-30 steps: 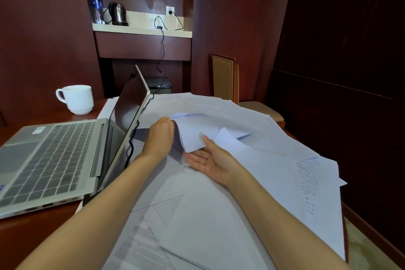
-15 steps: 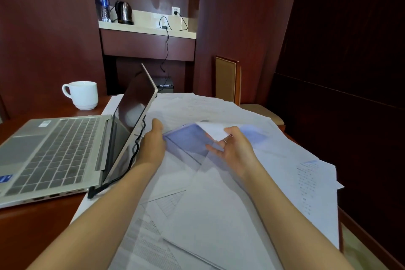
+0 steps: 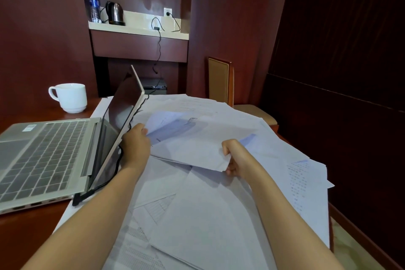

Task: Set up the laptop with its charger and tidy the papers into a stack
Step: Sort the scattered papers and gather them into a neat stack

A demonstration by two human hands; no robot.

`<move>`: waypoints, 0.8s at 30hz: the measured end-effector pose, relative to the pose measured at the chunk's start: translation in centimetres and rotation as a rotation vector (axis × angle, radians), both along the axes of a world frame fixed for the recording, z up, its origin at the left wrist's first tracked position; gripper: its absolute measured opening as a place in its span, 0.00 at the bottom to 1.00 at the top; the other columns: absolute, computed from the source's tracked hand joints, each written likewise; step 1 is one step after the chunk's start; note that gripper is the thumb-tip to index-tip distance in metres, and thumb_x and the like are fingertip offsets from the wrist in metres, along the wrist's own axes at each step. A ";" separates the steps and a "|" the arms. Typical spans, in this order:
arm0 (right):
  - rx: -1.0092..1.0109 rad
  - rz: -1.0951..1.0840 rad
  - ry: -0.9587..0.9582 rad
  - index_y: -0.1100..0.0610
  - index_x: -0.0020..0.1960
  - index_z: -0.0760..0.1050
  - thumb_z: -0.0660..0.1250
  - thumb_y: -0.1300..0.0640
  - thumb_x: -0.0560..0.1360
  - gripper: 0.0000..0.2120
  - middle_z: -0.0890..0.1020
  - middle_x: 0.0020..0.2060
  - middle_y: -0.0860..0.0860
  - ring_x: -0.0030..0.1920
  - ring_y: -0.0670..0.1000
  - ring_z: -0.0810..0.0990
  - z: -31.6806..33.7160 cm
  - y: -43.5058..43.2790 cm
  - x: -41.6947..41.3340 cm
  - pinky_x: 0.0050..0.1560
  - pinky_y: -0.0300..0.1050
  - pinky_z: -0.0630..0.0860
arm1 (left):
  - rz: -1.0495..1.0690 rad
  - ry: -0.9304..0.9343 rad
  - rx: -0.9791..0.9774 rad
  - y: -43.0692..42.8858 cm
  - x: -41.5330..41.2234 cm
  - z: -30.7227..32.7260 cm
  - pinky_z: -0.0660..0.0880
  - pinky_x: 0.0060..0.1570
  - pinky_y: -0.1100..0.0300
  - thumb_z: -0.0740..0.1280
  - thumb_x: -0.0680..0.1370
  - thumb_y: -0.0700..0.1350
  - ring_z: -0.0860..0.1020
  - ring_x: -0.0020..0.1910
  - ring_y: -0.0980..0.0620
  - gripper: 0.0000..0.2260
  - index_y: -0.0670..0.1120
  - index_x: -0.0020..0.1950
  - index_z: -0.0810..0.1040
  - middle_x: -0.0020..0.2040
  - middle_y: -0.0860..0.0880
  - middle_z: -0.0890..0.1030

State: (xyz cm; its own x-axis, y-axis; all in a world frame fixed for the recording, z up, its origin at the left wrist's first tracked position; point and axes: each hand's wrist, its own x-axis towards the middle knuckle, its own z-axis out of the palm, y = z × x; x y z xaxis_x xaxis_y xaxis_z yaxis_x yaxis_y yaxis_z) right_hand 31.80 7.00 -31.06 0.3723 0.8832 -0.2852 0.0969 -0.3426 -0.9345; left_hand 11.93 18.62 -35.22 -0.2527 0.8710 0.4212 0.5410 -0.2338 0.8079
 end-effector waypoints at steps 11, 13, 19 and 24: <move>-0.065 0.089 0.034 0.57 0.34 0.65 0.55 0.60 0.62 0.02 0.66 0.26 0.51 0.17 0.48 0.64 -0.1 -0.1 -0.7 0.22 0.31 0.61 | -0.058 -0.128 0.073 -0.5 0.2 0.8 0.58 0.36 0.59 0.58 0.77 0.33 0.64 0.37 0.48 0.08 0.42 0.39 0.71 0.37 0.42 0.69; -0.137 0.113 -0.012 0.57 0.31 0.65 0.55 0.61 0.66 0.05 0.66 0.22 0.51 0.17 0.47 0.63 0.3 -0.2 -0.7 0.23 0.32 0.59 | -0.067 -0.148 0.077 -0.5 0.3 0.9 0.57 0.35 0.59 0.58 0.77 0.33 0.62 0.37 0.48 0.08 0.41 0.38 0.70 0.36 0.42 0.67; -0.323 0.197 -0.712 0.57 0.31 0.65 0.62 0.52 0.72 0.14 0.70 0.24 0.50 0.26 0.49 0.66 1.6 -0.7 0.0 0.30 0.38 0.64 | -0.164 0.094 0.079 0.3 -0.2 -0.2 0.56 0.34 0.57 0.59 0.75 0.31 0.63 0.36 0.48 0.11 0.40 0.33 0.71 0.32 0.42 0.68; -0.033 0.035 -0.445 0.62 0.45 0.75 0.58 0.48 0.77 0.18 0.78 0.32 0.53 0.33 0.55 0.77 1.1 2.8 -2.5 0.37 0.42 0.73 | -0.233 0.156 0.020 -1.3 -0.7 -0.1 0.47 0.34 0.57 0.53 0.69 0.43 0.54 0.37 0.49 0.08 0.49 0.34 0.53 0.31 0.51 0.55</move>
